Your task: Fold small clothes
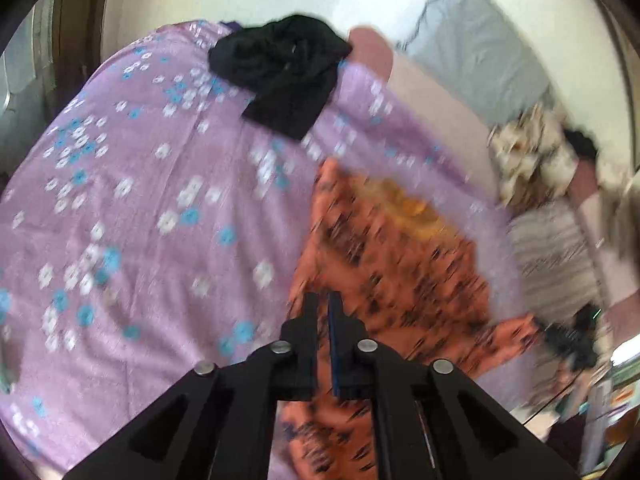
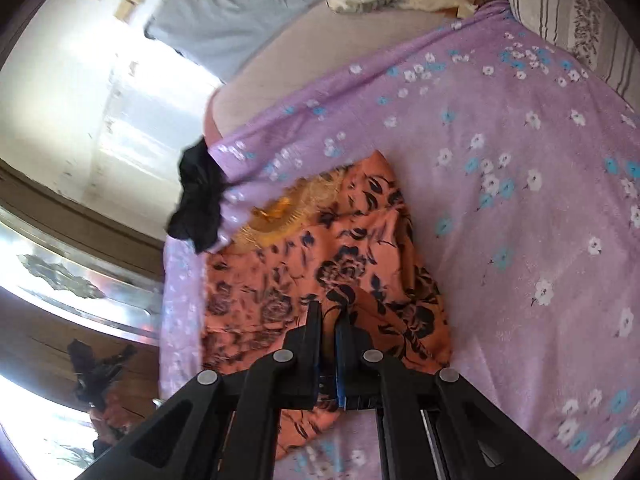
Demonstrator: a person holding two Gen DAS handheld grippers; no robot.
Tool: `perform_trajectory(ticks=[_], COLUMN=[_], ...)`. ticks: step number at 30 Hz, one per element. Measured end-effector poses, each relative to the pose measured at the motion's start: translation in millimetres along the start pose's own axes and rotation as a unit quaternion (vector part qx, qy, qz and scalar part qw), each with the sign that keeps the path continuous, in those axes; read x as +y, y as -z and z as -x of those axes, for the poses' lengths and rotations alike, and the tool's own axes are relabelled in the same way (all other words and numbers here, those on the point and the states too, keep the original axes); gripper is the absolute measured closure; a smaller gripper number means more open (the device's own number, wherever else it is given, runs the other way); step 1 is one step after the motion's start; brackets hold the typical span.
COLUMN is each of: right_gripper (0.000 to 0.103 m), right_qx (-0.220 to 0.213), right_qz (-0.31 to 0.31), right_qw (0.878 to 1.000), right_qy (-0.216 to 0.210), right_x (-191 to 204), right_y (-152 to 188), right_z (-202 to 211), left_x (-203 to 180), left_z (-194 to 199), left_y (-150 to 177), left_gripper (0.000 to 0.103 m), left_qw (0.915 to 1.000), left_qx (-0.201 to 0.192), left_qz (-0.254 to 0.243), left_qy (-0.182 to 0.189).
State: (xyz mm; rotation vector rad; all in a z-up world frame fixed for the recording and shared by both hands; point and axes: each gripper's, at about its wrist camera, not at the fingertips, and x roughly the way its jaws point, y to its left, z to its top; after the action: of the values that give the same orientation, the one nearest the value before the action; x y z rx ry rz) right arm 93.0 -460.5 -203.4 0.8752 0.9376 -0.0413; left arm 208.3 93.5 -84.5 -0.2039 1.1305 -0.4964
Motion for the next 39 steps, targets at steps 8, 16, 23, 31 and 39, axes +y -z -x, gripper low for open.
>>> perform_trajectory(ticks=[8,16,23,31,39], right_gripper=[0.097,0.097,0.097,0.097,0.093], right_qx=[0.026,0.030,0.035,0.032,0.044], right_qz=[-0.014,-0.022,-0.024,-0.031,-0.066], right_qw=[0.999,0.999,0.999,0.999,0.996], right_qy=[0.028,0.009,0.013,0.022,0.028], right_x=[-53,-61,-56,-61,-79], right_y=[55,89,93,100,99], right_z=[-16,-3,0,2,-7], left_x=[1,-30,-46,-48,-52], left_z=[-22,-56,-63,-47,-63], left_y=[129,186,192,201,200], left_gripper=[0.057,0.036,0.097,0.088,0.082], left_qw=[0.9975,0.9938,0.9951,0.9986,0.9982], left_qx=[0.052,0.074,0.059,0.027,0.043], left_qz=[0.029,0.049,0.031,0.016,0.024], left_qy=[-0.038,-0.066,-0.074,-0.042,-0.033])
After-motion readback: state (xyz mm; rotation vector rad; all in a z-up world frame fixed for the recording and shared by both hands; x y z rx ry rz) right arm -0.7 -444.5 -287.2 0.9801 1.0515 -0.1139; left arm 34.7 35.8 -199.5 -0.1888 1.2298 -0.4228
